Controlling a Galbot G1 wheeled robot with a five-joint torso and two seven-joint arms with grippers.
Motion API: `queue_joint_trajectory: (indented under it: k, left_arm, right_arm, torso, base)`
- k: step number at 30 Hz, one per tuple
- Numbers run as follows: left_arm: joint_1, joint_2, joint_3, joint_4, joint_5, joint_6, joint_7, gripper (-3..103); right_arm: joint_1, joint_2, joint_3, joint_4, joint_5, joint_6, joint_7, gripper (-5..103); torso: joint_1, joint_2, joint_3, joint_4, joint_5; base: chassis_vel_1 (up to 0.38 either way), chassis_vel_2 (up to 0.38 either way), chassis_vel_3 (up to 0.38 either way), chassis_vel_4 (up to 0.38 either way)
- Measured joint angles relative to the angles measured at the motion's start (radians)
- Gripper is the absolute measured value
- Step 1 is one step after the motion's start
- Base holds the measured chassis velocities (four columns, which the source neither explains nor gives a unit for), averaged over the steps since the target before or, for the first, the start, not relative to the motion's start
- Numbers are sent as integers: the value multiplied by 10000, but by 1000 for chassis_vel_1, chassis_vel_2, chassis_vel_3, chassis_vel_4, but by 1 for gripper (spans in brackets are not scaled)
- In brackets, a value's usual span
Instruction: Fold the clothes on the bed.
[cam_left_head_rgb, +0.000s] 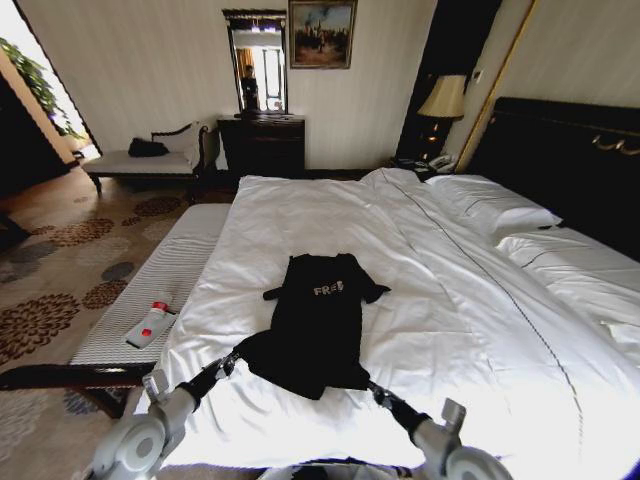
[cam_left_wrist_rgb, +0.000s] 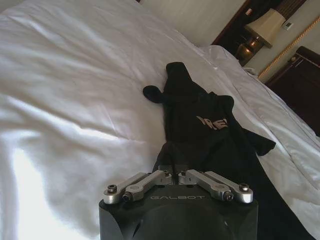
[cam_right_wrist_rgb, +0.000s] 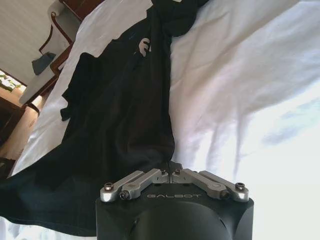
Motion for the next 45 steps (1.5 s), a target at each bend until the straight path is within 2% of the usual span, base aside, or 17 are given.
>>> queue_joint_trajectory:
  k: [7,14,23,34,45]
  left_arm:
    - [779,-329,139,-354,568,-152,120,1]
    - [1257,-441,-280,-478,671,-278,229,1]
    - [1264,-230,-501,-546,629,-262,165,1]
    - [1776,-586,159,-338,1521,-366,213,1]
    - [2070,-644,67,-152,1776,-385,186,1]
  right_arm:
    - [-430,-53,183,244,-351,-208,83,0]
    - [-632,-892,1116,290,-51,-467,193,0]
    - [-489,-1574,1550,136,176,-737,313,0]
    - [-1125,-1482,1379,335,-368,-910,309,0]
    - [-1304,-1266,974,303,-888,-871,253,0]
  torso:
    - [0,0,0,1,0]
    - [0,0,0,2,-2]
    - [0,0,0,0,-1]
    - [0,0,0,1,-3]
    - [-1,0,0,0,-3]
  base:
    - [0,0,0,0]
    - [0,0,0,0]
    - [0,0,0,0]
    - [0,0,0,0]
    - [0,0,0,0]
